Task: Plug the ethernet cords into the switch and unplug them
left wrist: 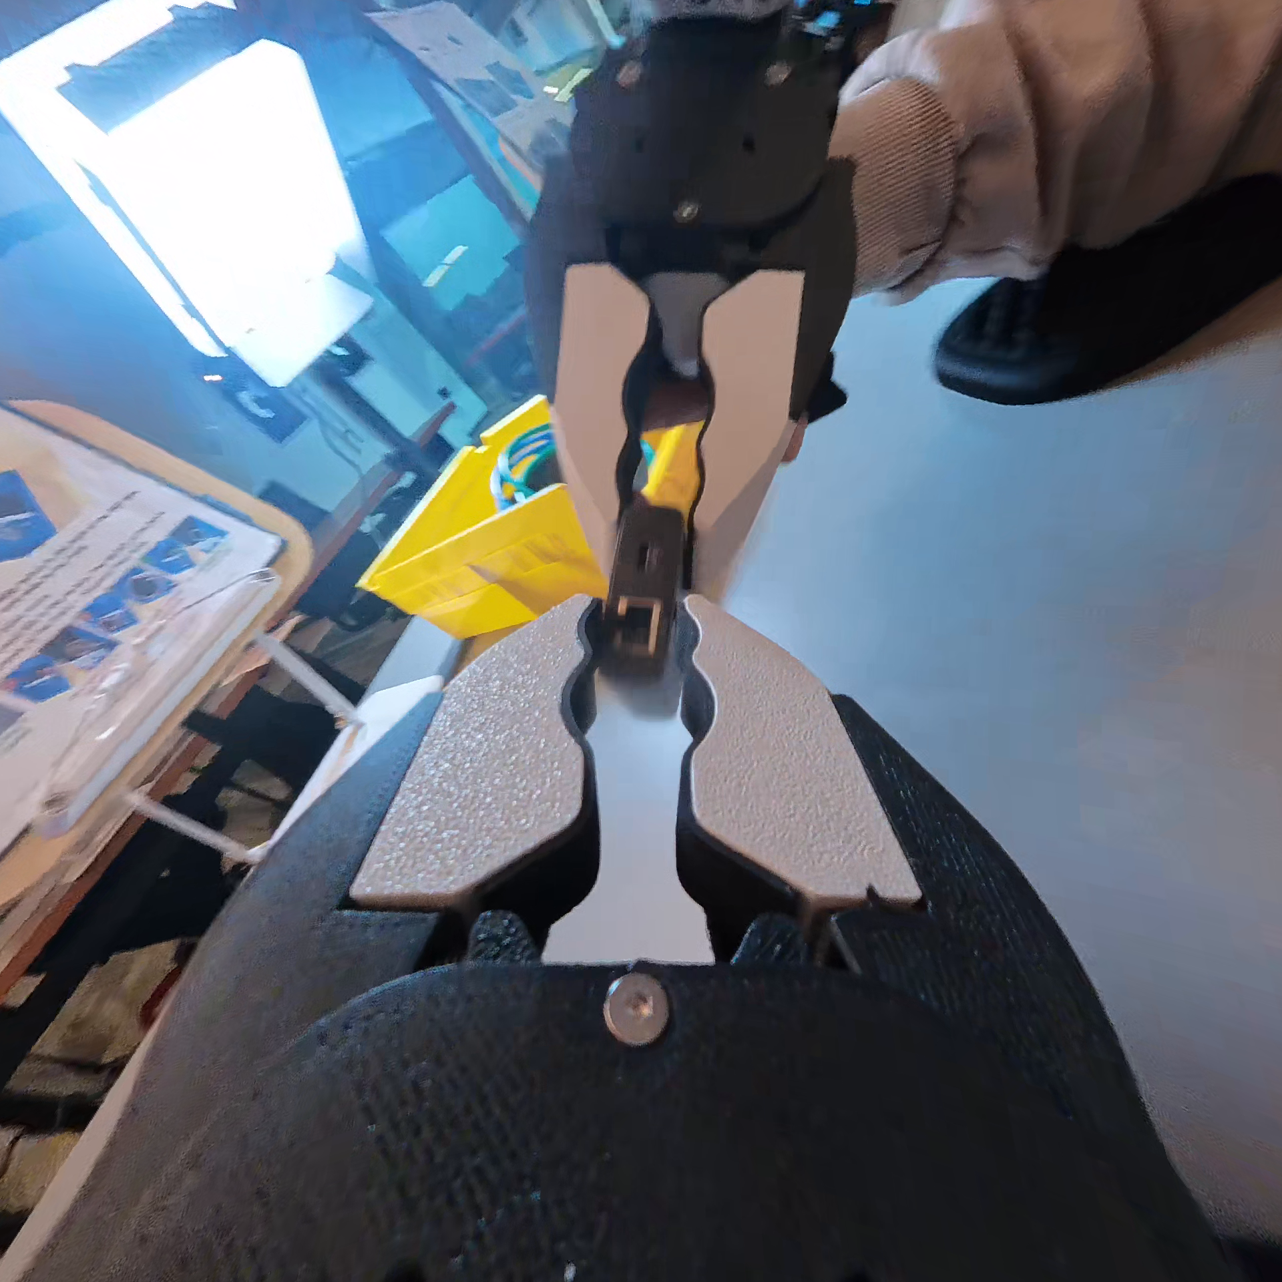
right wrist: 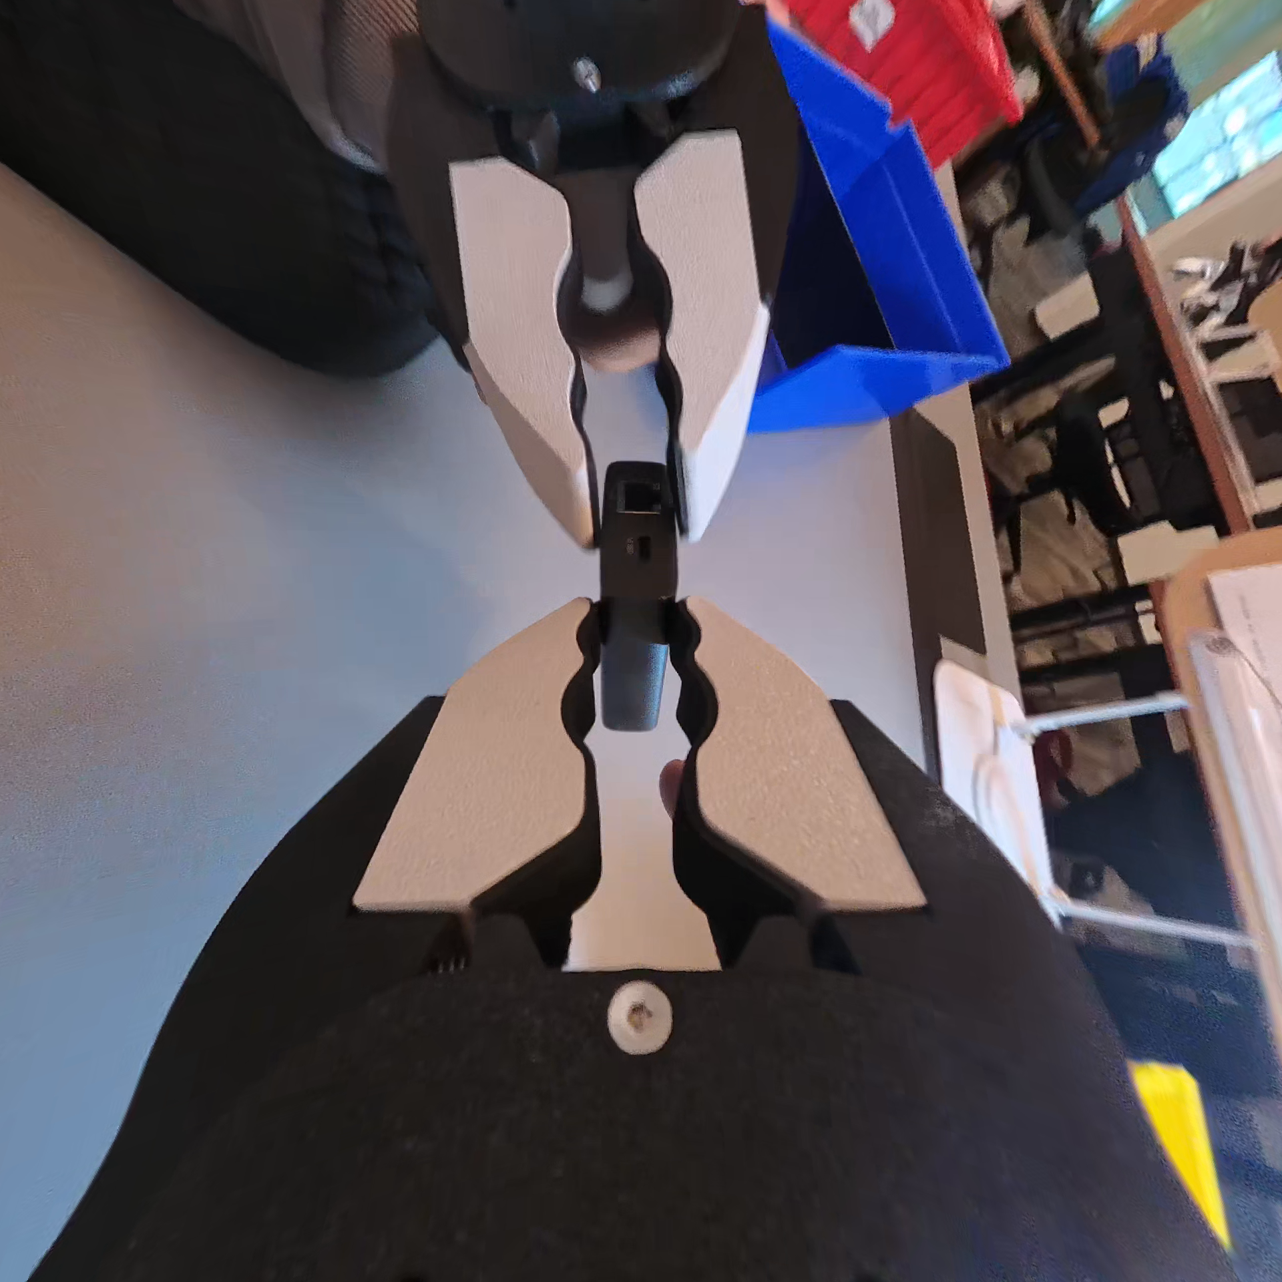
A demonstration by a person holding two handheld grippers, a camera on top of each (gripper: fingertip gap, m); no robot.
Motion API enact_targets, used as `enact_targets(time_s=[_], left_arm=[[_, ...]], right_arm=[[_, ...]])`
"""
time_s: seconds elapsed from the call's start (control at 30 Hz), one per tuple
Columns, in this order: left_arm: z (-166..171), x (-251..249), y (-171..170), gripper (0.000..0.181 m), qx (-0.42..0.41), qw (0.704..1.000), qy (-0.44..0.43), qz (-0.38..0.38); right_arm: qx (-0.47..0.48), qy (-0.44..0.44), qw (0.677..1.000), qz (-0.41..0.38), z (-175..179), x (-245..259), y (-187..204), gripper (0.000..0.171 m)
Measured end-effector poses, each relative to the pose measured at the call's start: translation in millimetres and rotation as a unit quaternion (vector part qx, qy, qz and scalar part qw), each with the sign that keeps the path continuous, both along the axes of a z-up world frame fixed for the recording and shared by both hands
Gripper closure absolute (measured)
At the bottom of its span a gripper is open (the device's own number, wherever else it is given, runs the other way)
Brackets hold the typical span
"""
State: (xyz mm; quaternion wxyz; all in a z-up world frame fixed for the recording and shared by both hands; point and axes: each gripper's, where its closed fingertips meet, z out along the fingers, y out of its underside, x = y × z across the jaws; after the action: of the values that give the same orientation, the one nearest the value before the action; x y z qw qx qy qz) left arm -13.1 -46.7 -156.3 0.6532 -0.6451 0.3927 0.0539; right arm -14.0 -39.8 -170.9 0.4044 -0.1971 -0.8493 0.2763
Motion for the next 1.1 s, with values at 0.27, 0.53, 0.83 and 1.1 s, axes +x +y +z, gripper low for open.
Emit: enact_targets(time_s=[0.27, 0.53, 0.83, 1.1], left_arm=[[0.3, -43.9, 16.7, 0.164, -0.019, 0.993, -0.085, 0.075], [-38.8, -25.5, 18.6, 0.165, -0.059, 0.996, -0.001, 0.061], [-46.3, -27.8, 19.7, 0.166, -0.076, 0.995, -0.011, 0.056], [-37.8, -32.8, 20.0, 0.165, -0.072, 0.994, -0.036, 0.069]], right_arm=[[0.178, 0.044, 0.938, -0.293, 106.5, -1.8, 206.5, 0.151], [0.191, -0.208, 0.858, -0.429, 7.3, -32.8, 397.8, 0.151], [0.065, -0.335, 0.853, -0.395, -68.7, -36.2, 405.6, 0.141], [-0.04, -0.191, 0.919, -0.343, 38.0, -33.1, 360.9, 0.139]])
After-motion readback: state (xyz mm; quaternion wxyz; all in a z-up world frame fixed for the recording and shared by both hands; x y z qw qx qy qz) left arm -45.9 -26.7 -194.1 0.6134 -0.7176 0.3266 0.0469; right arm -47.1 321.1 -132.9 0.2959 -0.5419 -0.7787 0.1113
